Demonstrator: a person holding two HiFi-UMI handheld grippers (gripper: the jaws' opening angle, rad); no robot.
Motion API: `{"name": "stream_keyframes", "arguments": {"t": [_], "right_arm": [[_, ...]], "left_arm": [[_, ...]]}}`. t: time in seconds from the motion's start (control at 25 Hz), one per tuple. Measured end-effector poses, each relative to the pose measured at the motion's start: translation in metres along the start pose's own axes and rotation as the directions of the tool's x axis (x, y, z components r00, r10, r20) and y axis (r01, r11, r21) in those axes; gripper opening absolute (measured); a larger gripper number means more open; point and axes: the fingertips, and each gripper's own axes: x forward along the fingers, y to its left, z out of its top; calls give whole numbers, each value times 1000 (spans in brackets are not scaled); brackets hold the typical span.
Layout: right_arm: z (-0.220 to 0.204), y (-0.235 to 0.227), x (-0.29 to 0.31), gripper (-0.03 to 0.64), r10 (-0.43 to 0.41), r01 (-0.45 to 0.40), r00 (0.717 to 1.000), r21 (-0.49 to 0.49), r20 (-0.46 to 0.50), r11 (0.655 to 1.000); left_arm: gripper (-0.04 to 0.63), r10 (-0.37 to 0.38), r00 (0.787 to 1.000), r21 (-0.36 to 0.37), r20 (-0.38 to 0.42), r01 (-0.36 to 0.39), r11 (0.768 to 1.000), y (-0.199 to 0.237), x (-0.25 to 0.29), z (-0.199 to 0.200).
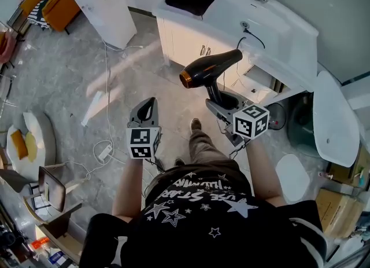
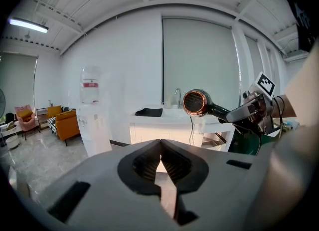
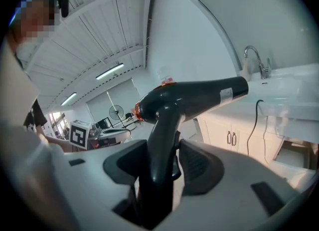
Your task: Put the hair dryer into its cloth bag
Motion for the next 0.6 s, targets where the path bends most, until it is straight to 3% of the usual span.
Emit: {"name": "stream_keyframes", "arguments": {"t": [0.32, 0.6], "right_arm": [[56, -86, 32, 204, 5, -6, 1000, -31, -23, 1000], [89, -146, 49, 204, 20, -20, 999, 2, -26, 1000]], "left_arm": [[9, 8, 1000, 43, -3, -8, 999, 19, 99, 47], [9, 44, 999, 69, -23, -43, 997, 37, 148, 72]]}}
